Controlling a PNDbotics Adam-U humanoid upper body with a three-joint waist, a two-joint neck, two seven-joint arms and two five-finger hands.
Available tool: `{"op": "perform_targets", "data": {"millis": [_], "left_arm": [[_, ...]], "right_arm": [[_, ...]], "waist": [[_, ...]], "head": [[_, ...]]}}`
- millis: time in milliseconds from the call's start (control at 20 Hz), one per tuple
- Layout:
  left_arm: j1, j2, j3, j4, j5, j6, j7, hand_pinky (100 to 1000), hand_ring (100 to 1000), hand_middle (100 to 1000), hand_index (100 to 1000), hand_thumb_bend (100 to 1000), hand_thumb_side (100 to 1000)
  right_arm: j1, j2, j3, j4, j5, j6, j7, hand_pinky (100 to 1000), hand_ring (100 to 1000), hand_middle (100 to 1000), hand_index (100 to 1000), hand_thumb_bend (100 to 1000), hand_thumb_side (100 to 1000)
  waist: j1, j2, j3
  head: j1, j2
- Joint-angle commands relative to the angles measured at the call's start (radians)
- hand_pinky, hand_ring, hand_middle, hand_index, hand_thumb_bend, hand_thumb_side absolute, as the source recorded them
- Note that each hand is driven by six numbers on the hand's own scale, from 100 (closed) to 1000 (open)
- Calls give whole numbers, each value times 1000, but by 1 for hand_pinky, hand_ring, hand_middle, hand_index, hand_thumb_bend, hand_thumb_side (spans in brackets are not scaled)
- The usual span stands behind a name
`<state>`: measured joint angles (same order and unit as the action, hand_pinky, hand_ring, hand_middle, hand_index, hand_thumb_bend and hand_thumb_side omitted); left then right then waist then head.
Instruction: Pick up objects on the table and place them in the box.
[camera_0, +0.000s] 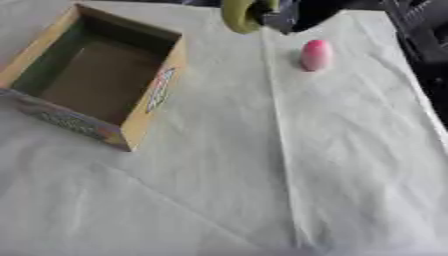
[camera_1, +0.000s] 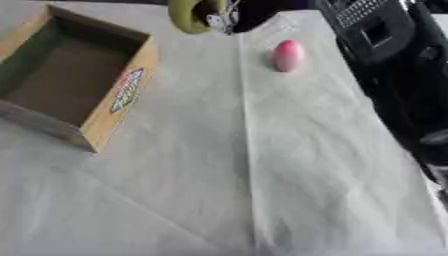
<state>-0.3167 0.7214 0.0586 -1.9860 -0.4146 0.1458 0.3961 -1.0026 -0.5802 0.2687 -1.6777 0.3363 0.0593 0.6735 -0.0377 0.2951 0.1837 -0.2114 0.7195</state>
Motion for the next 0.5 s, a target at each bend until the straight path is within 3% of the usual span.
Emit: {"op": "perform_targets", "data": {"millis": [50,250,500], "left_arm": [[-13,24,6,-14,8,-5,7,706,821,1000,804,392,1000],[-17,20,6,-14,10,-7,14,705,820,1000,803,393,1000],[-26,15,7,-14,14,-9,26,704,820,1000,803,395,1000]], "right_arm": [[-51,51,3,40,1,-3,11,581,609,526,582,100,100],[-93,130,4,116,36,-7,-3,573,607,525,583,100,100],[-135,220,-1,215,52,-19,-20,563,602,521,582,100,100]], "waist": [[8,-26,4],[9,-28,10],[9,-29,17]], "head": [[-27,-13],[-72,-25],[-69,-30]]}}
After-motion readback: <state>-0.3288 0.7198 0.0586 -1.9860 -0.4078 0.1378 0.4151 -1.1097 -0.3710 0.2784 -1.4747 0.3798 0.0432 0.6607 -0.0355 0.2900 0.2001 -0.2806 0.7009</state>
